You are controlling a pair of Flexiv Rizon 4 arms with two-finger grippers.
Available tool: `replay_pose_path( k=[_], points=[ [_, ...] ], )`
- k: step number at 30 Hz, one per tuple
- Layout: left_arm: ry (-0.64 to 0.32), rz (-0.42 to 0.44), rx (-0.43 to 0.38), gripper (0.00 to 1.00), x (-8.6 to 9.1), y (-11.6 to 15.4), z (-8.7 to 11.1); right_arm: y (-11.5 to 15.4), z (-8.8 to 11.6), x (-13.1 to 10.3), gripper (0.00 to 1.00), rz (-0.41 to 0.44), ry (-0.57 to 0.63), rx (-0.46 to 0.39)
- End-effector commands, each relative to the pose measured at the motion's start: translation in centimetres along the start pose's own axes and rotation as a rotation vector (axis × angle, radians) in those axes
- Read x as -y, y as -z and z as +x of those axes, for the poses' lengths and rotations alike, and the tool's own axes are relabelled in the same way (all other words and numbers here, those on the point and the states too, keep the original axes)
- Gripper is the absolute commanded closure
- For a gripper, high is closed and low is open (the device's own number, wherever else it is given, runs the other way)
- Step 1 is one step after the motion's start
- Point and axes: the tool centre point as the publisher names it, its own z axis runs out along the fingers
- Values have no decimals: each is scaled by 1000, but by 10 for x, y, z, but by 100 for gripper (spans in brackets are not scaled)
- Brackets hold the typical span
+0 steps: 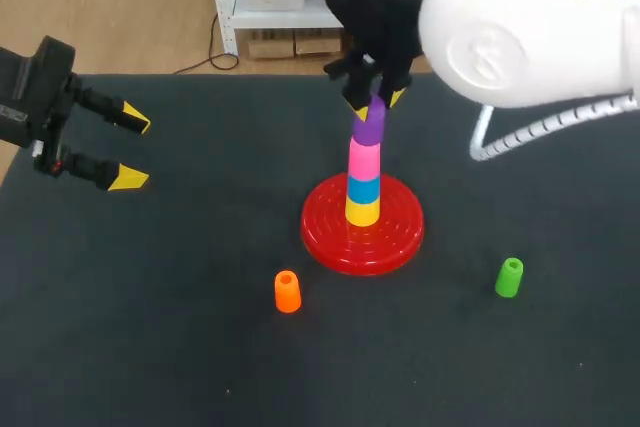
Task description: Pick up and stack the cylinders on the red base in this order: pink,purple,orange,green
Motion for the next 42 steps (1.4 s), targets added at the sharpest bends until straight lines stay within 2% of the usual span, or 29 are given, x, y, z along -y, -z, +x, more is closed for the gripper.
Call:
replay_pose_path(
  k=[1,3,22,32,42],
  points=[
    [-3,-2,5,0,0,0,1,7,4,2,100,-2,6,81],
    [-3,-2,5,0,0,0,1,11,9,2,100,3,25,116],
    [-3,-2,5,0,0,0,1,11,9,2,100,3,25,116],
    [-3,-2,5,0,0,0,1,0,-1,2,100,36,-8,-43],
    [-3,-2,5,0,0,0,1,-8,-10,0,100,45,-39,-101]
  ],
)
